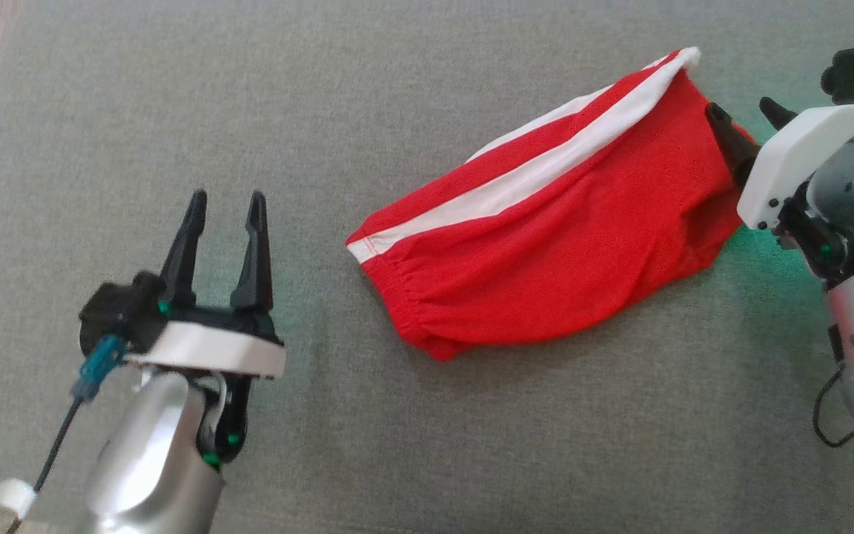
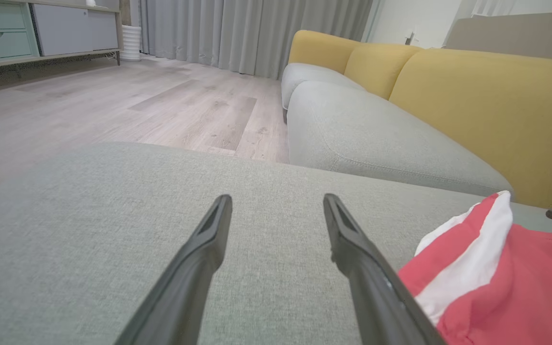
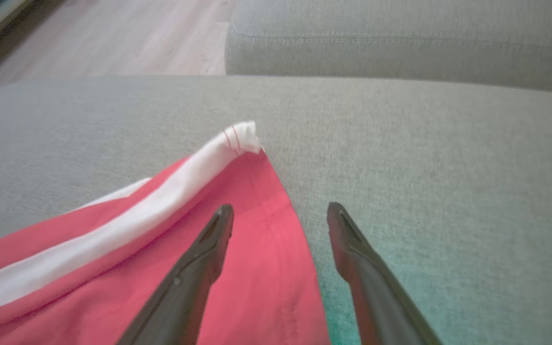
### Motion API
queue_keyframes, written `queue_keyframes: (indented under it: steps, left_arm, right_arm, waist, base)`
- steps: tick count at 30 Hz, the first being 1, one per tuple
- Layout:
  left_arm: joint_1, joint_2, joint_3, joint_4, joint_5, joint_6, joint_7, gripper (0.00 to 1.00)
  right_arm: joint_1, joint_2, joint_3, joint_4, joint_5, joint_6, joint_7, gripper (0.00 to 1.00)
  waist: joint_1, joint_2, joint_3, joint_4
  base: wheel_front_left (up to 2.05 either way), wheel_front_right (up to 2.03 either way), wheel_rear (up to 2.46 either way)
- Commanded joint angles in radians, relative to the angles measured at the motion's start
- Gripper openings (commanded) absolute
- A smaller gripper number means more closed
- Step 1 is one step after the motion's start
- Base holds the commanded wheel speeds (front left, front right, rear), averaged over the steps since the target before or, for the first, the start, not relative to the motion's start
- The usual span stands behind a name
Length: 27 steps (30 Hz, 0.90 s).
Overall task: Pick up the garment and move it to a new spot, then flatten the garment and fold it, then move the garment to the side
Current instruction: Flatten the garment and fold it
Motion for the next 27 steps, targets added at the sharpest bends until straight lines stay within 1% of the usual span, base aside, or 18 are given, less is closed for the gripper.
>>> queue_keyframes:
  steps: [1, 5, 7, 11, 12, 13, 14, 16, 19, 23, 27]
  left_arm:
    - [-0.047, 0.016, 0.045, -0.023, 0.011, -0.005, -0.009, 1.00]
    - [-0.075, -0.013, 0.072, -0.008, 0.052, -0.030, -0.009, 1.00]
    - [-0.072, -0.037, 0.091, -0.001, 0.073, -0.042, -0.009, 1.00]
    - [-0.055, -0.058, 0.114, 0.005, 0.092, -0.057, -0.009, 1.00]
    - [-0.052, -0.061, 0.118, 0.007, 0.096, -0.059, -0.009, 1.00]
    - [-0.049, -0.064, 0.123, 0.010, 0.099, -0.062, -0.009, 1.00]
    - [-0.047, -0.066, 0.127, 0.012, 0.102, -0.064, -0.009, 1.00]
    - [-0.042, -0.069, 0.136, 0.018, 0.109, -0.068, -0.009, 1.00]
    - [-0.035, -0.070, 0.150, 0.026, 0.118, -0.071, -0.009, 1.00]
    - [-0.012, -0.064, 0.160, 0.029, 0.128, -0.075, -0.009, 1.00]
    - [0.025, -0.051, 0.166, 0.024, 0.135, -0.077, -0.009, 1.00]
  right_arm:
    - [-0.032, 0.008, 0.006, -0.028, -0.007, -0.001, -0.009, 1.00]
    - [-0.052, 0.016, -0.010, 0.020, -0.037, -0.001, -0.013, 1.00]
    - [-0.050, 0.029, -0.009, 0.059, -0.045, -0.001, 0.000, 1.00]
    - [-0.031, 0.035, 0.027, 0.099, -0.058, -0.001, 0.062, 1.00]
    - [-0.025, 0.039, 0.039, 0.101, -0.053, -0.001, 0.077, 0.98]
    - [-0.020, 0.042, 0.046, 0.100, -0.043, -0.001, 0.084, 0.44]
    - [-0.016, 0.041, 0.057, 0.095, -0.040, -0.001, 0.085, 0.00]
    - [-0.009, 0.035, 0.076, 0.090, -0.036, -0.001, 0.090, 0.00]
    - [-0.006, 0.028, 0.060, 0.066, -0.039, -0.001, 0.049, 0.00]
    - [0.015, 0.011, -0.008, 0.022, -0.071, -0.001, 0.011, 0.00]
    - [0.077, -0.010, -0.101, -0.057, -0.134, -0.001, 0.007, 0.00]
  waist:
    - [-0.0001, 0.0000, 0.021, 0.011]
    - [-0.0001, 0.0000, 0.046, 0.026]
    - [-0.0001, 0.0000, 0.052, 0.035]
    - [-0.0001, 0.0000, 0.051, 0.038]
    - [-0.0001, 0.0000, 0.050, 0.038]
    - [-0.0001, 0.0000, 0.048, 0.037]
    - [-0.0001, 0.0000, 0.047, 0.035]
    - [-0.0001, 0.0000, 0.041, 0.028]
    - [-0.0001, 0.0000, 0.028, 0.014]
    - [-0.0001, 0.0000, -0.008, -0.017]
    - [-0.0001, 0.0000, -0.050, -0.055]
  base:
    - [0.00, 0.00, 0.00]
    - [0.00, 0.00, 0.00]
    - [0.00, 0.00, 0.00]
    - [0.00, 0.00, 0.00]
    - [0.00, 0.00, 0.00]
    - [0.00, 0.00, 0.00]
    - [0.00, 0.00, 0.00]
    - [0.00, 0.00, 0.00]
    - [0.00, 0.00, 0.00]
    - [0.00, 0.00, 0.00]
    - [0.00, 0.00, 0.00]
